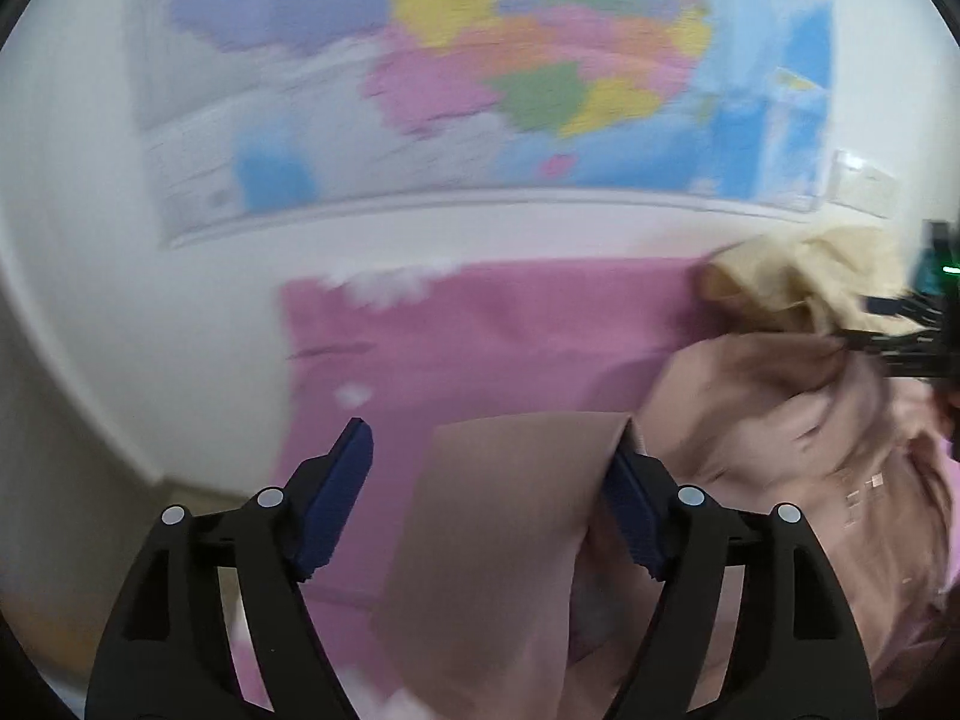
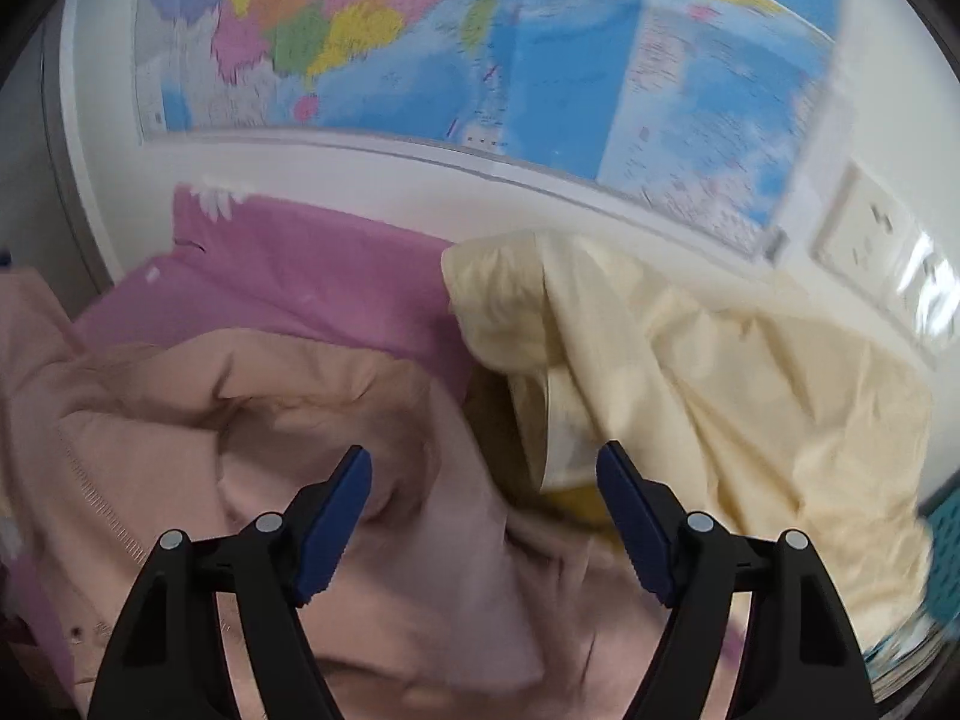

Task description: Fold large clothes

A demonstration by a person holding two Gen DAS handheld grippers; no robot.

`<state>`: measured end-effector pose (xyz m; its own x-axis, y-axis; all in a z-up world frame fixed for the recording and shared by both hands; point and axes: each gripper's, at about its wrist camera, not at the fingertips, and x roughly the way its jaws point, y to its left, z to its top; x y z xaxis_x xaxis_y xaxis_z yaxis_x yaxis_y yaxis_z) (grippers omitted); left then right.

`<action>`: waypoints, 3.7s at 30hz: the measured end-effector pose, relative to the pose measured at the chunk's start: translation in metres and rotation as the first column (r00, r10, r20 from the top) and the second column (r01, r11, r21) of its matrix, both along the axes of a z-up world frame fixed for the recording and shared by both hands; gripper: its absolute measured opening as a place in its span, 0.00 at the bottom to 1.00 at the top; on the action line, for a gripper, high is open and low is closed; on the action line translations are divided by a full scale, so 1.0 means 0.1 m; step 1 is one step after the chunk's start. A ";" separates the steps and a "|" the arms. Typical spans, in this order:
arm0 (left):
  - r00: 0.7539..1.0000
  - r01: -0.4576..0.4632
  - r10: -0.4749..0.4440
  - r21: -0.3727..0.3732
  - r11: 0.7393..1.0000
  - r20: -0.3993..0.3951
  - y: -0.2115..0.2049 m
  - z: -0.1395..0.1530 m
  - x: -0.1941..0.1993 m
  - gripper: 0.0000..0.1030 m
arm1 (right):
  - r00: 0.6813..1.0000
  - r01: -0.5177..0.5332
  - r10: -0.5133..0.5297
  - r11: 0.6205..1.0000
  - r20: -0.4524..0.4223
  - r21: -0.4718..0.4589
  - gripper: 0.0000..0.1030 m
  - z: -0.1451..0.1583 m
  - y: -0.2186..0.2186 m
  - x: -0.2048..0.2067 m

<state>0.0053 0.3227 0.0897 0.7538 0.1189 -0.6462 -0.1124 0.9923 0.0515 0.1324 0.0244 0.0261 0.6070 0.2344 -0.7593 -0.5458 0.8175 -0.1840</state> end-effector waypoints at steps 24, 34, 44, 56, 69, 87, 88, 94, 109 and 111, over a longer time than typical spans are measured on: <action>0.945 0.256 -0.249 0.006 0.967 -0.212 -0.93 -0.50 1.03 0.87 | 0.997 -0.065 0.060 0.990 -0.044 -0.127 0.03 -0.17 0.44 0.33; 0.893 0.167 -0.078 0.167 0.972 -0.444 -0.96 -1.15 2.27 0.04 | 0.991 0.024 -0.033 0.998 0.129 0.065 0.03 0.13 0.36 0.61; 0.965 0.003 0.025 0.105 0.994 -0.260 -0.57 -0.80 2.29 0.68 | 0.981 0.099 -0.092 0.995 0.168 -0.033 0.77 -0.02 0.42 0.54; 0.993 0.079 -0.086 -0.084 0.993 -0.082 0.02 -0.60 0.44 0.85 | 0.959 -0.263 0.271 0.960 -0.086 0.094 0.76 -0.32 0.49 -0.69; 0.980 0.092 -0.130 -0.243 0.966 -0.148 0.08 -1.18 -0.12 0.85 | 0.977 -0.149 0.172 0.974 -0.129 0.171 0.02 -0.25 0.61 -0.11; 0.893 0.297 -0.391 -0.359 0.885 -0.223 -0.54 -1.51 0.02 0.87 | 0.998 -0.058 0.055 0.994 0.031 0.089 0.74 0.04 0.40 -0.64; 0.894 0.298 -0.395 -0.376 0.877 -0.213 -0.53 -1.50 0.01 0.87 | 0.995 -0.095 0.091 0.989 0.036 0.118 0.77 0.12 0.33 -0.86; 0.906 0.285 -0.381 -0.399 0.872 -0.187 -0.50 -1.42 -0.22 0.87 | 0.954 -0.298 0.298 0.950 0.016 0.088 0.85 0.11 0.09 -2.17; 0.956 -0.030 0.042 0.045 0.999 -0.291 0.04 -1.55 -0.57 0.15 | 0.938 -0.342 0.343 0.939 -0.047 0.020 0.10 -0.31 0.82 -2.23; 0.938 -0.166 0.210 0.175 0.971 -0.274 0.30 -1.44 -0.61 0.13 | 0.960 -0.263 0.272 0.957 -0.066 0.125 0.10 -0.07 0.66 -1.96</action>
